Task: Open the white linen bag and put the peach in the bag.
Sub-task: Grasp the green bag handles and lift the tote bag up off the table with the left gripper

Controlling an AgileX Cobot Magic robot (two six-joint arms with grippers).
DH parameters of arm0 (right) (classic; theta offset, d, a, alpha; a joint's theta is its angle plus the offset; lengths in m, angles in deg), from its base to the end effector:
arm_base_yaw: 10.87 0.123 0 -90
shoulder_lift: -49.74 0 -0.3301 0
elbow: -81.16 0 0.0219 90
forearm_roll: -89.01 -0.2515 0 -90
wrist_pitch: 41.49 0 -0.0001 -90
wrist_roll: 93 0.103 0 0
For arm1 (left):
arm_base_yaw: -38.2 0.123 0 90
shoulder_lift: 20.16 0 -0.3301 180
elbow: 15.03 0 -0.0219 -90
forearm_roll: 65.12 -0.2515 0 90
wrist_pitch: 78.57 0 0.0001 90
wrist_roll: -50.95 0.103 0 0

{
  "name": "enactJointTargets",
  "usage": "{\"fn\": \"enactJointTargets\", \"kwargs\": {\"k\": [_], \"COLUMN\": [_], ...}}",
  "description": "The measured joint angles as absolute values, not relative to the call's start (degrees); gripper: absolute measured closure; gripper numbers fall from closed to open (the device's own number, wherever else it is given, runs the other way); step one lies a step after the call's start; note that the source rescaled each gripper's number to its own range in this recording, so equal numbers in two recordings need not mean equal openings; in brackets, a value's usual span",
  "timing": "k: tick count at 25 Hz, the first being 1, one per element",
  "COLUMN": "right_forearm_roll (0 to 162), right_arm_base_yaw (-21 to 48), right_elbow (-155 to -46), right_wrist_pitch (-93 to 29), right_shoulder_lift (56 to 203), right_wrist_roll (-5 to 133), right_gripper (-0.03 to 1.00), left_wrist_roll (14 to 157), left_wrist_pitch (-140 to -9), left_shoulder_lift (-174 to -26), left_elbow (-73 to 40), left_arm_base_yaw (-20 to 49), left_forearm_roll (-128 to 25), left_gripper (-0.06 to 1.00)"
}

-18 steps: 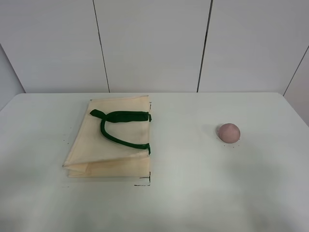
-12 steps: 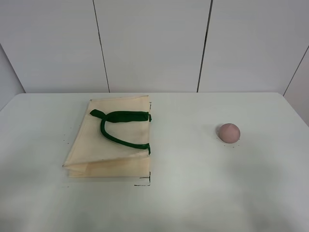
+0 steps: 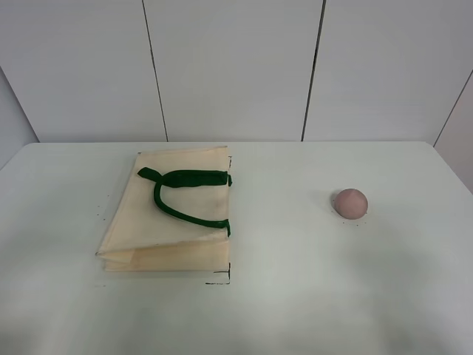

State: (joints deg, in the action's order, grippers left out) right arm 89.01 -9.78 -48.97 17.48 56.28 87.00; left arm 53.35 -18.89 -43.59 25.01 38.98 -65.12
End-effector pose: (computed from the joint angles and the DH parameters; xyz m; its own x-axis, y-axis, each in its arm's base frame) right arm -0.0375 -0.0007 0.2737 -0.4285 -0.0082 -0.9035 -0.0190 0.9998 0.0000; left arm -0.0015 0.0000 0.3298 -0.5469 0.0344 -0.8365 0.0093 0.9993 0.0351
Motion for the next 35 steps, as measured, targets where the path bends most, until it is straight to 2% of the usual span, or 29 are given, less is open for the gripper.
{"fn": "enactJointTargets", "kwargs": {"k": [15, 23, 31, 35], "right_forearm_roll": [89.01, 89.01, 89.01, 89.01], "right_arm_base_yaw": [-9.78, -9.78, -9.78, -9.78], "right_elbow": [-48.97, -48.97, -48.97, -48.97], "right_wrist_pitch": [17.48, 17.48, 17.48, 17.48], "right_shoulder_lift": [56.28, 56.28, 56.28, 56.28], "right_wrist_roll": [87.00, 87.00, 87.00, 87.00], "right_gripper": [-0.03, -0.03, -0.03, -0.03], "left_wrist_roll": [53.19, 50.95, 41.04, 35.91], "left_wrist_pitch": [-24.51, -24.50, -25.20, -26.54], "left_shoulder_lift": [-108.43, -127.76, -136.87, -140.85], "left_elbow": [-6.91, -21.33, -27.81, -28.42], "left_arm_base_yaw": [38.98, 37.45, 24.15, 20.81], "left_forearm_roll": [-65.12, -59.00, -63.52, -66.62], "left_gripper": [-0.05, -0.05, -0.05, -0.05]}}
